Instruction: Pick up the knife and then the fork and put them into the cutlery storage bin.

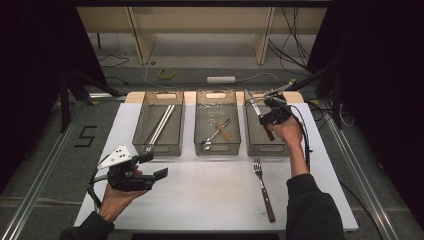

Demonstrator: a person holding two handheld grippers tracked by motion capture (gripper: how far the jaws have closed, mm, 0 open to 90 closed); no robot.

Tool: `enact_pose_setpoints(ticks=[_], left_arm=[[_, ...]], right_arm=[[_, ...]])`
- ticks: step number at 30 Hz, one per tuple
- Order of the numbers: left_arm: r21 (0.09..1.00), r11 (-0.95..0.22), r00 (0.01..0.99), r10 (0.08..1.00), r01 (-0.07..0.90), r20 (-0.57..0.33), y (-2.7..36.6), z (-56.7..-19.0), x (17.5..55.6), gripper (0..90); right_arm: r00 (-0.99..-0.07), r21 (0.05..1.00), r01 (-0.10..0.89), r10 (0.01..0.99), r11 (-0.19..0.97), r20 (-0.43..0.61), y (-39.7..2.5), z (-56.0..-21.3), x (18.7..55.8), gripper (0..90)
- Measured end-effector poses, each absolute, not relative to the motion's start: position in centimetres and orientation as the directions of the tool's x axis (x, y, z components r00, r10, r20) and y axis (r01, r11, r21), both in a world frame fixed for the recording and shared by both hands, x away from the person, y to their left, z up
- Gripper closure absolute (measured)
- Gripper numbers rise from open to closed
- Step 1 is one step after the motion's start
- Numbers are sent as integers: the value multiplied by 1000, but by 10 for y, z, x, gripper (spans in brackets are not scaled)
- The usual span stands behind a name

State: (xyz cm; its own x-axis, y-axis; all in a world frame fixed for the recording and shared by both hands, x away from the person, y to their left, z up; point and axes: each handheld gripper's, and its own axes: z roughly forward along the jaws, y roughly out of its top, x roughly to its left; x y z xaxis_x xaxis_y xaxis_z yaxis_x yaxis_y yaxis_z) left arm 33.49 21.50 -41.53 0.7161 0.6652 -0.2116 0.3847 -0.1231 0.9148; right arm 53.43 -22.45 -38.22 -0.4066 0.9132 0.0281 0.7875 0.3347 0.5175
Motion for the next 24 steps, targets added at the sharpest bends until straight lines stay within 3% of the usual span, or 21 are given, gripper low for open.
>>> enact_pose_setpoints(ticks=[24], left_arm=[[915,-124,718,664,384,-211,215,-415,335,169]], right_arm=[[-326,465,846,943,262,61,-222,-412,539,772]])
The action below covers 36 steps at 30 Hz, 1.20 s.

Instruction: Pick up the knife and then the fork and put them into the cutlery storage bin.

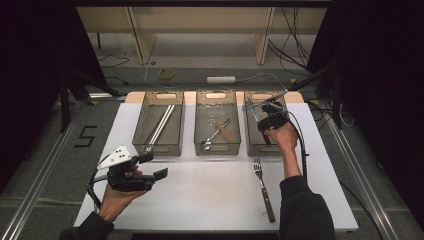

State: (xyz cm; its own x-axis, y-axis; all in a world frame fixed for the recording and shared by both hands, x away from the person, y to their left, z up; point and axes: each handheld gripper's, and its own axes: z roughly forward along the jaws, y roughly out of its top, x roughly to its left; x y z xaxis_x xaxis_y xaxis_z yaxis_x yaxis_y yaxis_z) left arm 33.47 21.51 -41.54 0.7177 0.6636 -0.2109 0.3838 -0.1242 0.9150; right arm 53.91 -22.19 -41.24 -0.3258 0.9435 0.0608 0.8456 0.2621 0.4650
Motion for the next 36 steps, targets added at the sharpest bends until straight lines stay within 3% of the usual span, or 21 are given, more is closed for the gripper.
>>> enact_pose_setpoints(ticks=[13,24,30,36], left_arm=[[916,-123,718,664,383,-211,215,-415,334,169],[916,-125,718,664,381,-209,215,-415,334,169],[915,-130,719,664,382,-206,215,-416,334,169],[915,-128,717,665,383,-207,215,-416,334,169]], right_arm=[[-325,462,850,942,253,81,-220,-418,540,750],[-405,497,814,908,302,111,-216,-404,529,560],[-482,511,774,871,375,91,-212,-387,509,441],[-538,536,728,841,427,60,-210,-375,481,381]])
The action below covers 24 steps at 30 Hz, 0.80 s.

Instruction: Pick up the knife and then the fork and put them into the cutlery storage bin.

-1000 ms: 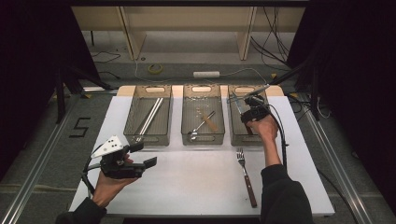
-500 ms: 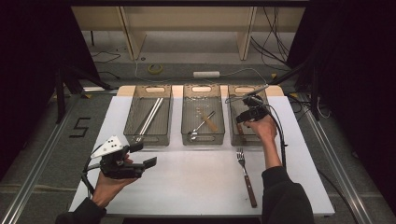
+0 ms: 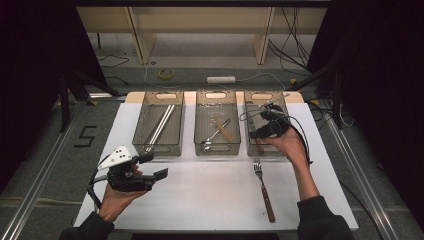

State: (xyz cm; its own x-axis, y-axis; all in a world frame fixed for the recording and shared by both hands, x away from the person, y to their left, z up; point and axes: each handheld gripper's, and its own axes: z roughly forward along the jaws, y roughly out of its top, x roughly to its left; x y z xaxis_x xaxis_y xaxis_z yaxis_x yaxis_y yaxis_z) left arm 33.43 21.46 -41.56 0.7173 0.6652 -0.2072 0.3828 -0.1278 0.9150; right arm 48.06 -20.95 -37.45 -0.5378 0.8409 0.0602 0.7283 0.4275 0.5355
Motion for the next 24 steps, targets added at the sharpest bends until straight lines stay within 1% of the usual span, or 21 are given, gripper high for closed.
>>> enact_pose_setpoints(ticks=[5,14,21,24], left_arm=[[915,-122,713,668,386,-211,215,-416,335,169],[914,-127,714,668,384,-207,215,-416,335,169],[915,-125,715,668,383,-207,215,-415,334,169],[916,-126,716,667,382,-207,216,-415,333,169]], right_arm=[[-573,559,694,819,454,46,-211,-370,458,368],[-598,551,678,801,486,30,-209,-376,422,346],[-599,521,689,800,504,18,-205,-385,408,338],[-604,493,702,797,514,28,-206,-393,401,339]])
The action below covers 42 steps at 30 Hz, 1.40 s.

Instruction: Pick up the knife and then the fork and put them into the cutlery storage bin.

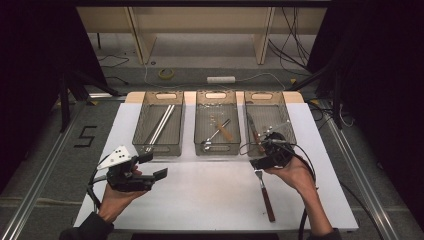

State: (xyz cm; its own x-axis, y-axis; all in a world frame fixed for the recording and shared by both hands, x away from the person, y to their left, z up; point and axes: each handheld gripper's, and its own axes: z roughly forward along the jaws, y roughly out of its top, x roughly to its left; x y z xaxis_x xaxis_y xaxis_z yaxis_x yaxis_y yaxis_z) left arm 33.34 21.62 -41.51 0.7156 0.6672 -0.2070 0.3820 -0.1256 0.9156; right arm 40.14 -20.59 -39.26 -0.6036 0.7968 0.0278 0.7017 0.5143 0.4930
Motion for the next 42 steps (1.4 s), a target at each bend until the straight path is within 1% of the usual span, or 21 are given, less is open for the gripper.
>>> enact_pose_setpoints(ticks=[5,12,18,24,42], left_arm=[[917,-125,716,667,380,-206,216,-415,333,169],[916,-129,717,667,380,-203,215,-415,332,169],[916,-127,715,669,380,-204,215,-415,332,169],[917,-128,716,668,379,-203,216,-414,332,169],[916,-130,716,668,380,-202,216,-415,331,169]], right_arm=[[-606,473,713,795,518,43,-211,-402,390,340],[-603,418,732,797,537,32,-214,-413,377,350],[-601,382,744,799,549,23,-214,-421,368,402],[-600,354,755,799,551,36,-215,-433,364,463],[-596,292,777,801,558,56,-217,-452,353,569]])
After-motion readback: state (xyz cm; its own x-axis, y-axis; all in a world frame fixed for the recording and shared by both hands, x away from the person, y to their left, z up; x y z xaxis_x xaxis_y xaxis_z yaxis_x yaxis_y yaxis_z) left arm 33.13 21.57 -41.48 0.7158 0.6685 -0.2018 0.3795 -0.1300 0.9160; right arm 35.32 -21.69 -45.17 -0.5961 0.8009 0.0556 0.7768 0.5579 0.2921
